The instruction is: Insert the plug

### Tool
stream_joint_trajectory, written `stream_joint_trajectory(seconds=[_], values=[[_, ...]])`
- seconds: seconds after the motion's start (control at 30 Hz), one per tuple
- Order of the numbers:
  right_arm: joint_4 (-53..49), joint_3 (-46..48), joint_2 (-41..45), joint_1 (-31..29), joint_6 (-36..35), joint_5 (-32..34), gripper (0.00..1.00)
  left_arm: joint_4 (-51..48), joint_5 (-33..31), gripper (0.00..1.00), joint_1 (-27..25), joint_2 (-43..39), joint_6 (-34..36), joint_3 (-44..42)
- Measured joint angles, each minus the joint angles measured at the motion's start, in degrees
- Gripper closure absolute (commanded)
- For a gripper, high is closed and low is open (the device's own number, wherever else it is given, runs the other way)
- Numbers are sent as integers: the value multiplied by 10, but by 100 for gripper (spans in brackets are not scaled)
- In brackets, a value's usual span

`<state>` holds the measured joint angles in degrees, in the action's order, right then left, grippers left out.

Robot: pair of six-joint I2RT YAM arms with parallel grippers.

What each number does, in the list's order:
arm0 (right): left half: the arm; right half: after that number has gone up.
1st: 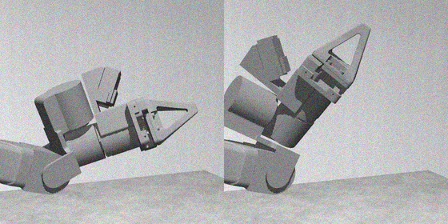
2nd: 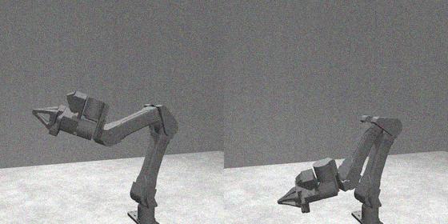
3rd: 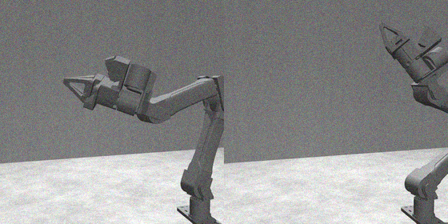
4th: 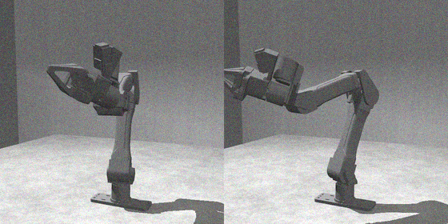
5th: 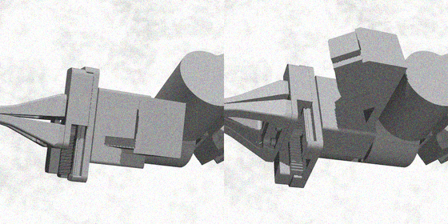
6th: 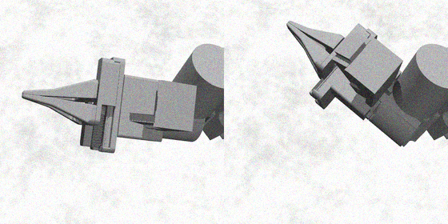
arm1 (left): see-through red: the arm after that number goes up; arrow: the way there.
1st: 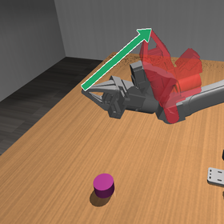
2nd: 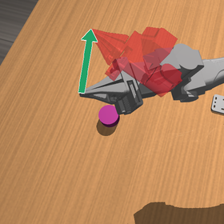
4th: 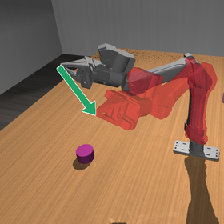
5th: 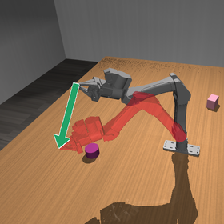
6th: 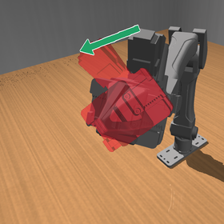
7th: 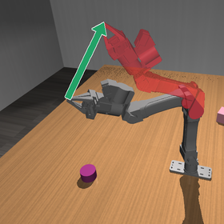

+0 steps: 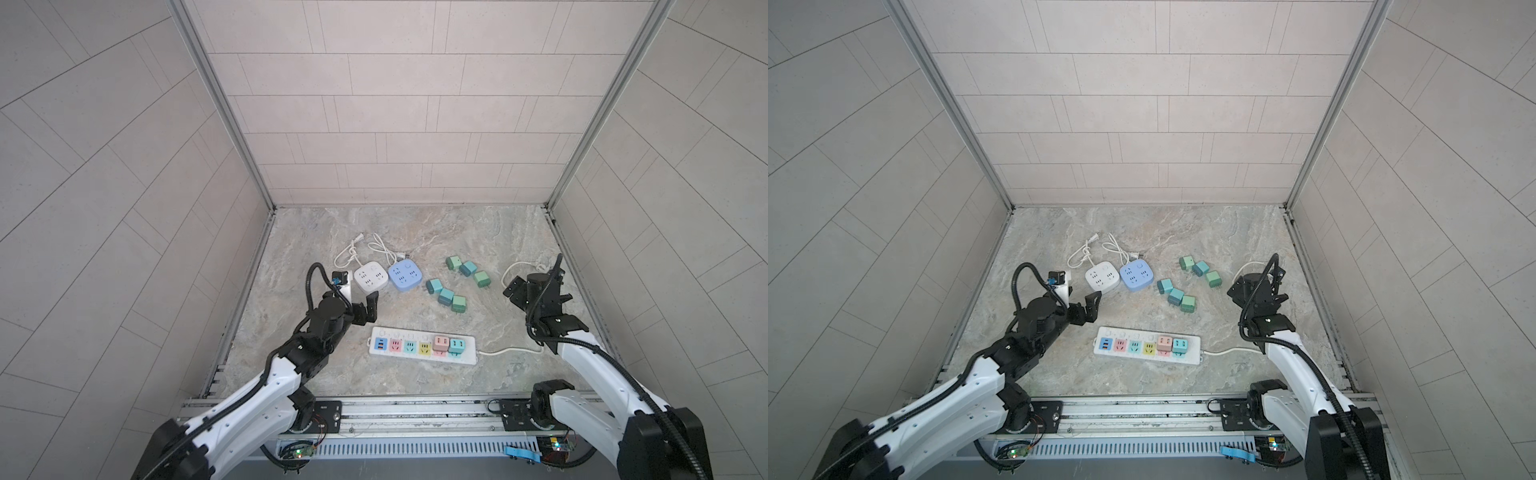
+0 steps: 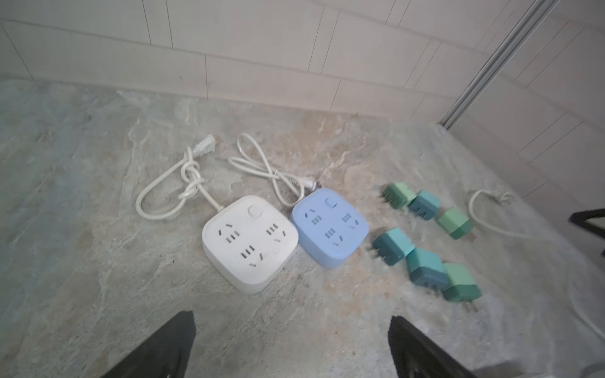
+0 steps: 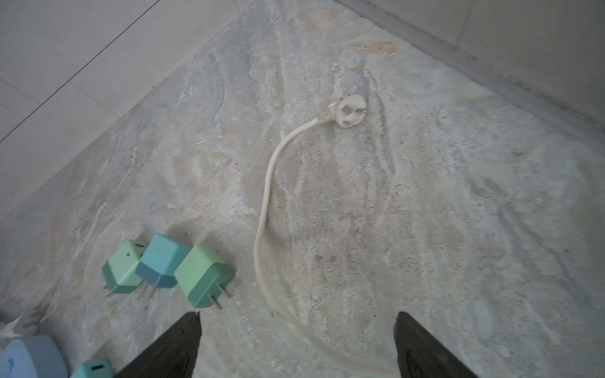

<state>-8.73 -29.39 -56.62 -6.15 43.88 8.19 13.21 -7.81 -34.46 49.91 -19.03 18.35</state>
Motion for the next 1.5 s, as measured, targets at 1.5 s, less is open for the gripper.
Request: stream_joint_trajectory(seconds=[1.5], values=[[-93,-198,-381,-271,-80,11,43,17,-11,0,-25,41,-238,86]])
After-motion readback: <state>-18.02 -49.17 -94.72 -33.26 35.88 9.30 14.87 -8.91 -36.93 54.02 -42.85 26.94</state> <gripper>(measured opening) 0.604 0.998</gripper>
